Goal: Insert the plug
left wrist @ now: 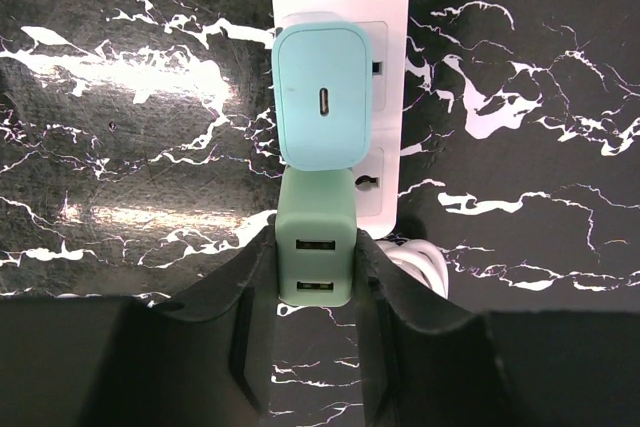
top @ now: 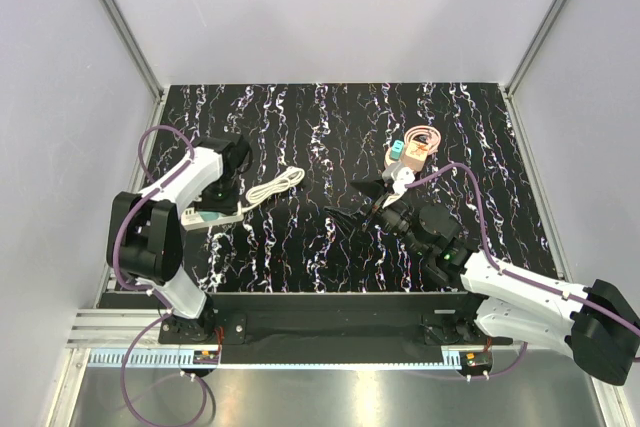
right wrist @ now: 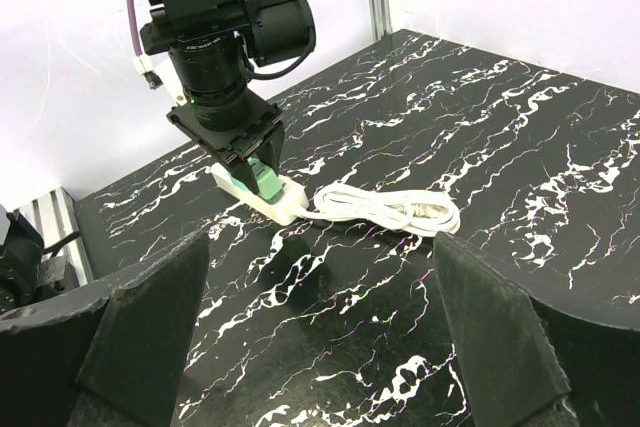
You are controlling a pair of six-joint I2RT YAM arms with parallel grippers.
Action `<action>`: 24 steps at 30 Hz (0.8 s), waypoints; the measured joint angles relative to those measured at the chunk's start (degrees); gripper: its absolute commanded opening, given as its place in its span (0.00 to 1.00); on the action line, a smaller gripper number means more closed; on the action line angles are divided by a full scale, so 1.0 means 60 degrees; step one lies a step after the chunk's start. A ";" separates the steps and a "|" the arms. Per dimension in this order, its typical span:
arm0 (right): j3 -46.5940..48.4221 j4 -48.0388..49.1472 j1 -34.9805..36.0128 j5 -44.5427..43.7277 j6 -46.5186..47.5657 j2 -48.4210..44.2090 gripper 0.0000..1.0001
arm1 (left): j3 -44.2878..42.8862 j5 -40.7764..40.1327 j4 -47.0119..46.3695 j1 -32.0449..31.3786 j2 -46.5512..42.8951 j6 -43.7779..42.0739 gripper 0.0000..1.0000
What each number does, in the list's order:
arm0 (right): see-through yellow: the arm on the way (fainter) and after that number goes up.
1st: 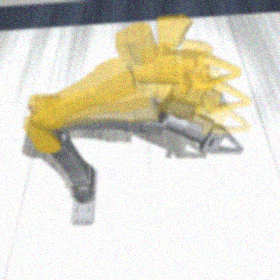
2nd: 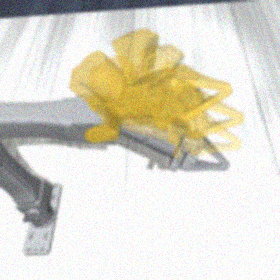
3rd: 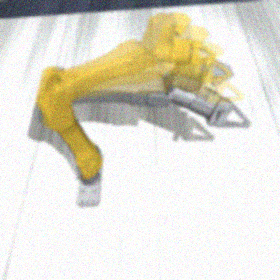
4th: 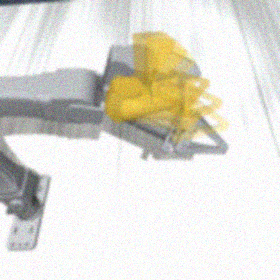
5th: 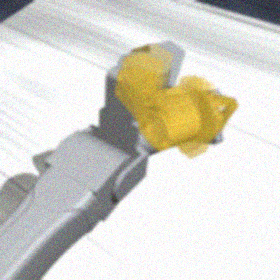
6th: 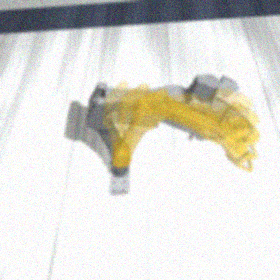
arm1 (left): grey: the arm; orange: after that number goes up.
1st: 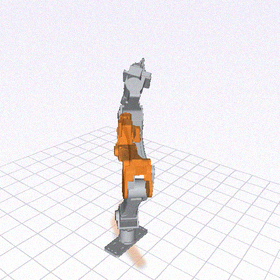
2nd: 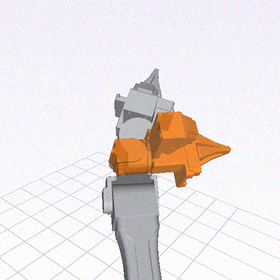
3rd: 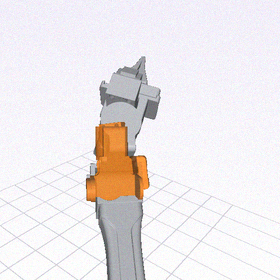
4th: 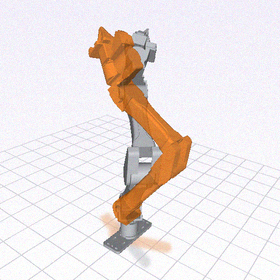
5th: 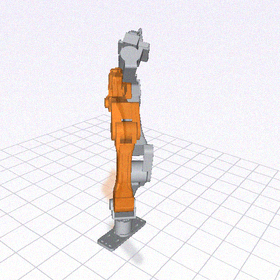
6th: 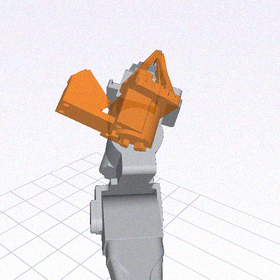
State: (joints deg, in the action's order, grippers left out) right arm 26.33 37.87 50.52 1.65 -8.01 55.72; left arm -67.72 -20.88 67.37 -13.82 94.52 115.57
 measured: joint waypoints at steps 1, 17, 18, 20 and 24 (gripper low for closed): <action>0.0000 0.0000 0.0000 0.0000 0.0004 0.0000 1.00 | 0.0058 0.0022 -0.0044 0.0015 -0.0036 -0.0004 0.00; 0.0000 -0.0011 0.0000 -0.0004 0.0015 0.0051 1.00 | 0.0164 0.0222 -0.0240 0.0098 0.0073 -0.0084 0.00; 0.0000 -0.0011 0.0000 -0.0004 0.0018 0.0055 1.00 | 0.0197 0.0233 -0.0277 0.0102 0.0058 -0.0087 0.00; 0.0000 -0.0007 0.0000 -0.0004 0.0018 0.0073 1.00 | 0.0255 0.0248 -0.0353 0.0117 0.0022 -0.0102 0.00; 0.0004 -0.0011 0.0000 -0.0007 0.0022 0.0153 1.00 | 0.0474 0.0375 -0.0576 0.0237 -0.0120 -0.0109 0.00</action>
State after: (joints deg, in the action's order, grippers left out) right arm 26.35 37.80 50.52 1.61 -7.88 56.64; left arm -64.88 -18.63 63.92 -12.40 93.80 114.91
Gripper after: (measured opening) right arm 0.994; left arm 0.340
